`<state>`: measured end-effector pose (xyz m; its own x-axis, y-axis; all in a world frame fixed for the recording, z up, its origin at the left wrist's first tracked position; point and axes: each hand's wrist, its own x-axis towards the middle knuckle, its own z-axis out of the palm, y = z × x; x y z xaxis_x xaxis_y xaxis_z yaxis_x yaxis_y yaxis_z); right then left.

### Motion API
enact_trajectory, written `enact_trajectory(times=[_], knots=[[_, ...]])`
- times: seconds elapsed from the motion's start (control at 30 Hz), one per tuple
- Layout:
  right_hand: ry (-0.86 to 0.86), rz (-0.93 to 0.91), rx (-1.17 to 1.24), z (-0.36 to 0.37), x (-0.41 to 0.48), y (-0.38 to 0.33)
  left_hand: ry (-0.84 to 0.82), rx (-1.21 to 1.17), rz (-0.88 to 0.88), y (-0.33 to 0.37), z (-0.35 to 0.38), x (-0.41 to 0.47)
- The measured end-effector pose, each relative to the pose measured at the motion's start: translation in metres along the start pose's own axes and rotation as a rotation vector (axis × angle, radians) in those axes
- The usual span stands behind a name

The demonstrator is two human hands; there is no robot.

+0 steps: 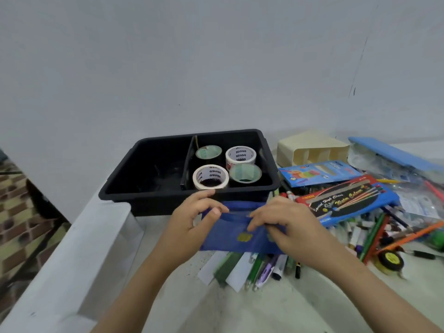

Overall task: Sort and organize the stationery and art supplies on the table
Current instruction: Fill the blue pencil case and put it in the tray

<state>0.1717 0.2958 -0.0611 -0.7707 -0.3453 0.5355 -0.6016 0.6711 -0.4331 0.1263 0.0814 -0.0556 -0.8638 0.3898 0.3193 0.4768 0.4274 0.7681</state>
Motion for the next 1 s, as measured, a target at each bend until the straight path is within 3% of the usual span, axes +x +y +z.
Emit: enact_trajectory(times=[0.23, 0.3, 0.47, 0.63, 0.77, 1.0], knots=[[-0.117, -0.086, -0.032, 0.03, -0.002, -0.011, -0.203, 0.211, -0.39, -0.016, -0.011, -0.018], [-0.138, -0.069, -0.001, 0.033, -0.003, -0.012, -0.168, 0.177, -0.443, -0.017, -0.013, -0.021], [-0.031, -0.002, 0.043, 0.031, -0.004, -0.013, 0.078, 0.049, -0.3, -0.022, -0.025, -0.035], [0.21, 0.066, -0.183, 0.033, -0.004, -0.006, 0.137, 0.064, -0.154, -0.028, -0.036, -0.046], [0.101, 0.193, -0.183, 0.044, -0.002, 0.007, 0.174, 0.06, -0.12, -0.036, -0.038, -0.053], [-0.039, 0.204, -0.154, 0.057, 0.007, 0.006, 0.226, 0.091, -0.143, -0.043, -0.044, -0.062]])
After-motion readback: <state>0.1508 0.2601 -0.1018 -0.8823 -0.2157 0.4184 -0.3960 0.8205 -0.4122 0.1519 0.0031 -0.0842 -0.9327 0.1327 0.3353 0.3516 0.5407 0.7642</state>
